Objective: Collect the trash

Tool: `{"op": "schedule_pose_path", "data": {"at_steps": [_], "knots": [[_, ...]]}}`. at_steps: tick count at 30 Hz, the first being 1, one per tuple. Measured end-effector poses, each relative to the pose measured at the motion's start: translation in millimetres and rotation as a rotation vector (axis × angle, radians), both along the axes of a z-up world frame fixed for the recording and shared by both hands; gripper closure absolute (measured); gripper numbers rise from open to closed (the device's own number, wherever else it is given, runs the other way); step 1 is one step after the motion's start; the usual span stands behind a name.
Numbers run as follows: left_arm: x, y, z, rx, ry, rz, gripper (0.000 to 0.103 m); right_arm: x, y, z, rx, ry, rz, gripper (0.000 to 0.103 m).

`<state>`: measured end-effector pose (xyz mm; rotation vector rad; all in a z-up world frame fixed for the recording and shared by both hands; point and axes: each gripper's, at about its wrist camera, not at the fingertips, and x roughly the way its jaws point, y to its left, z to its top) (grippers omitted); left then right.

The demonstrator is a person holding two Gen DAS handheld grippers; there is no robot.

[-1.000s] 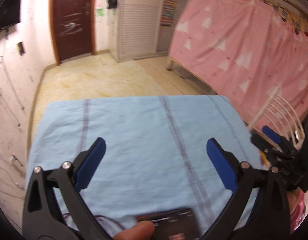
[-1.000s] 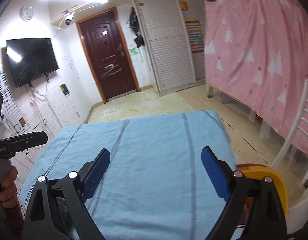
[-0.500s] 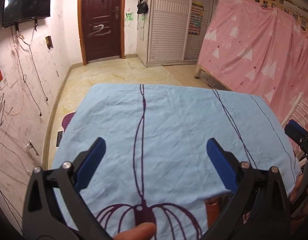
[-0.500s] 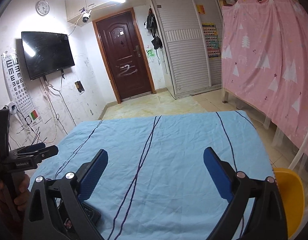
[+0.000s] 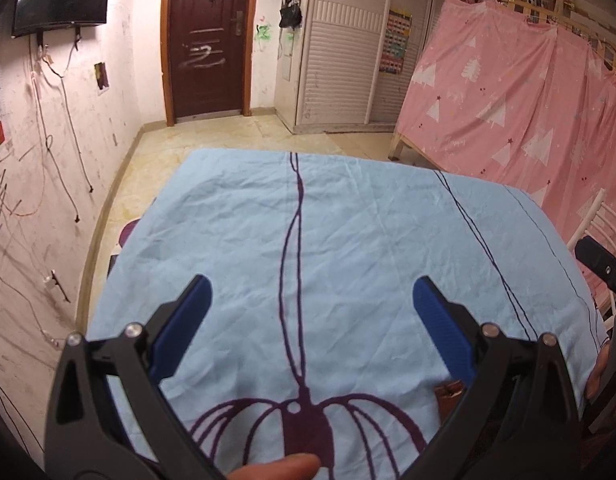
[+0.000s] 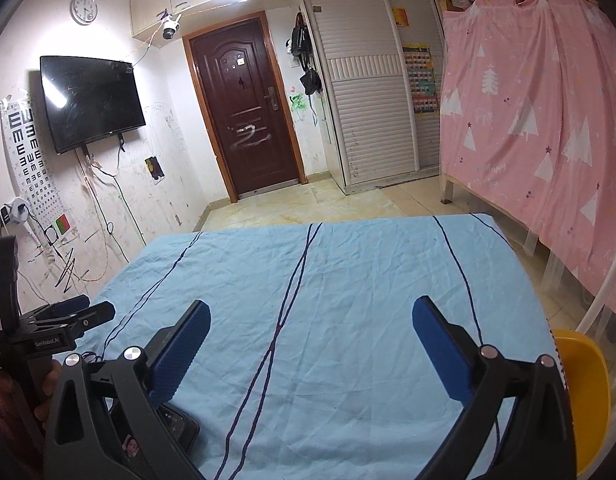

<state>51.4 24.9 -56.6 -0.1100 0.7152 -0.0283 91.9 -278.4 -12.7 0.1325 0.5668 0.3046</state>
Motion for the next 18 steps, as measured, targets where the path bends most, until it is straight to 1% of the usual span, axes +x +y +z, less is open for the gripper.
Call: {"op": "schedule_pose_path", "data": {"at_steps": [18], "knots": [[1.8, 3.8, -1.5, 0.0, 0.009, 0.007, 0.006, 0.0, -2.5, -2.1, 0.0, 0.001, 0.0, 0.009]]}}
